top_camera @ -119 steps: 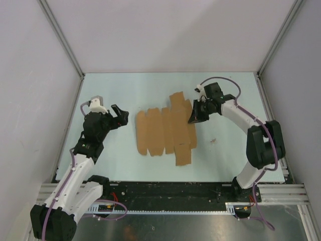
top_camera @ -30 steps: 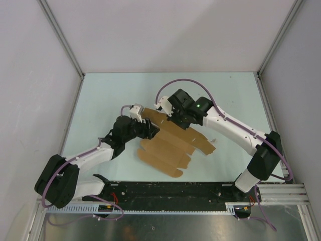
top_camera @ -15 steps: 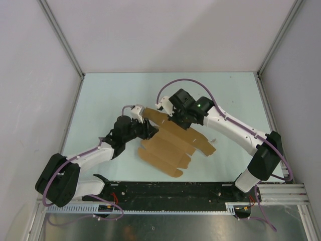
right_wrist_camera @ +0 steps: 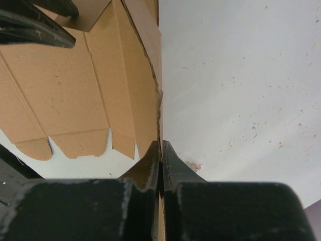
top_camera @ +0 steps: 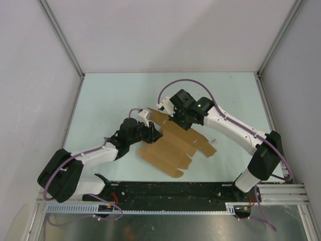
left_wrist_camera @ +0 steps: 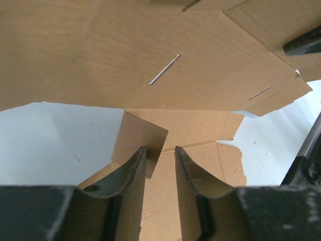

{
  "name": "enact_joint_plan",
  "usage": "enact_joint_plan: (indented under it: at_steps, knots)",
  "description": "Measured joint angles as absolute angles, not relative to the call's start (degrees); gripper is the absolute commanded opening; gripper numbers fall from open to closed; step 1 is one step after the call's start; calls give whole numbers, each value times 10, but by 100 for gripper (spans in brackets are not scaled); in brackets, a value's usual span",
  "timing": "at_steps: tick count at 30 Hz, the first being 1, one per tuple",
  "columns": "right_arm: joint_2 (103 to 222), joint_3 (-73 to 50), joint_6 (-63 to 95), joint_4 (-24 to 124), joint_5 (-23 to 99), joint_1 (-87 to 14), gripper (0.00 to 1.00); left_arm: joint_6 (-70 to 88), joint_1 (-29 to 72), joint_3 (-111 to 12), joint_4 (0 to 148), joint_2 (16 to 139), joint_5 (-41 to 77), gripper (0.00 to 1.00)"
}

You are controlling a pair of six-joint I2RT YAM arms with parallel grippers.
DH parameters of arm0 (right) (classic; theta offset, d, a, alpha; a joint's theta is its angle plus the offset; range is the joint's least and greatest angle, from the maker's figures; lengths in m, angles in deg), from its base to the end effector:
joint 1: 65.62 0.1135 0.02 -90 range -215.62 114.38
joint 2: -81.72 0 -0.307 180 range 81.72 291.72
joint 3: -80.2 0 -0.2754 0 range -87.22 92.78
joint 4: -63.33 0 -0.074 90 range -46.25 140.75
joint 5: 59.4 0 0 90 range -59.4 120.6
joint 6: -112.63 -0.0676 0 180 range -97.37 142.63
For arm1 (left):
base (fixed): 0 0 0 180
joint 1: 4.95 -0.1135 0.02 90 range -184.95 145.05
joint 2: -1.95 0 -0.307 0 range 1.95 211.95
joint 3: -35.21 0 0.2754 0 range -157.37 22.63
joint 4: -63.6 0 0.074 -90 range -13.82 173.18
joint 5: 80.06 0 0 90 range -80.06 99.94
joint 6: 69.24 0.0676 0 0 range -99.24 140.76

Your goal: Fold the paper box

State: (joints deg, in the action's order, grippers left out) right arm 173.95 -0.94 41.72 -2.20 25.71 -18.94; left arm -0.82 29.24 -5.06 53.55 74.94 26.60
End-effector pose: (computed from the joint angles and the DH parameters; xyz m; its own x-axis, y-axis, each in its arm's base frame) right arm 0.2639 0.2714 0.3310 -0.3280 -0.8227 -0.4643 -0.8486 0.4725 -0.2379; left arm 0.2289 -0.1790 0.2047 -0.5750 -0.0354 -0.8174 0.5868 0.6783 -0.4421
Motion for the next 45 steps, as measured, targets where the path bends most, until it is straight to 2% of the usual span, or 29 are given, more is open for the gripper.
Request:
enact_joint_plan:
  at_steps: [12, 28, 37, 40, 45]
  knots:
    - [1739, -15, 411, -20, 267, -189, 0, -8, 316, -64, 531, 789, 251, 49]
    - [1741, -25, 400, -17, 277, -176, 0, -6, 316, -101, 527, 873, 237, 50]
    - [1751, -25, 391, -12, 274, -171, 0, -6, 316, -108, 529, 881, 238, 50]
    - [1755, -25, 391, -12, 270, -172, 0, -8, 317, -97, 539, 845, 239, 50]
    - [1773, -26, 392, -9, 265, -177, 0, -12, 317, -50, 566, 675, 239, 51]
